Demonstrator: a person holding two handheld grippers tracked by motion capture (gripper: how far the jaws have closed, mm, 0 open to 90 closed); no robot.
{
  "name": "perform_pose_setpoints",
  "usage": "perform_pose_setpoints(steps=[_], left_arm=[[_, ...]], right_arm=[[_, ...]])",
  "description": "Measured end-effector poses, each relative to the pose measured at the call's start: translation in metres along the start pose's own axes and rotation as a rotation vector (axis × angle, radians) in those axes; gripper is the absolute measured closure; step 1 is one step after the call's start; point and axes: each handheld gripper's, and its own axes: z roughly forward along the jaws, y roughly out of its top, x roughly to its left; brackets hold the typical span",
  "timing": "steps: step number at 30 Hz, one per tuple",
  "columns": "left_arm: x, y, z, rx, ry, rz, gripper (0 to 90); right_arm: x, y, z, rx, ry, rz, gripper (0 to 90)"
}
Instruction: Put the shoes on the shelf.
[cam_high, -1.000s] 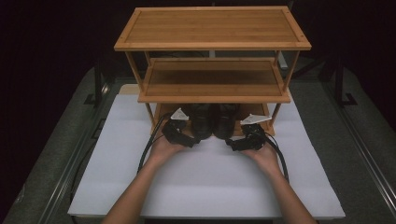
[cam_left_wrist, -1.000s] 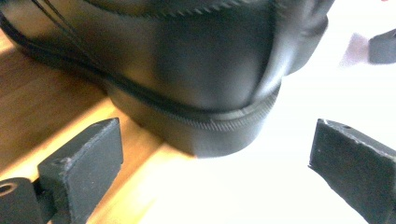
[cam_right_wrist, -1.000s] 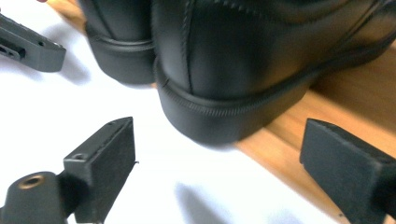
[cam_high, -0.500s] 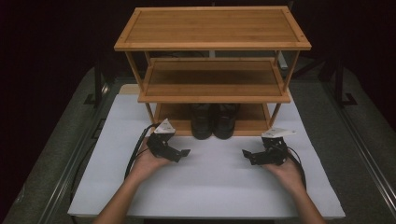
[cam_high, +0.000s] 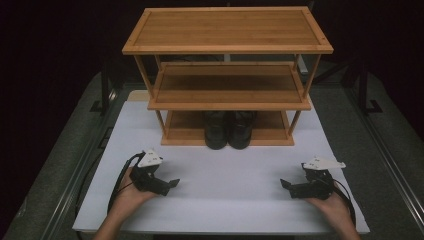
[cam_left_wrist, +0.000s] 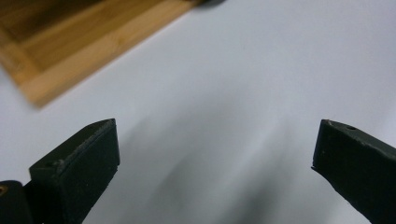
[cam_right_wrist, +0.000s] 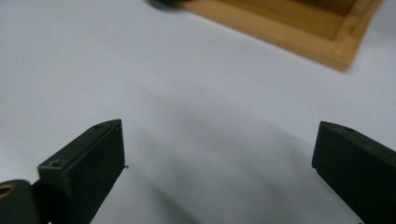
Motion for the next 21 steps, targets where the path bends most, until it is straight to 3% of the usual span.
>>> perform_pose_setpoints(steps=[10, 17, 21], left_arm=[[-0.003, -0.036, -0.026, 0.031, 0.039, -0.027, 0.1], [-0.005, -0.059, -0.037, 0.048, 0.054, -0.053, 0.1], [-0.004, -0.062, -0.035, 0.065, 0.053, -0.063, 0.0]], right_arm=[[0.0, -0.036, -0.03, 0.071, -0.077, -0.018, 2.4], [-0.003, -0.041, -0.03, 0.107, -0.065, 0.004, 2.4], [-0.003, -0.041, -0.03, 0.108, -0.059, 0.013, 2.4]])
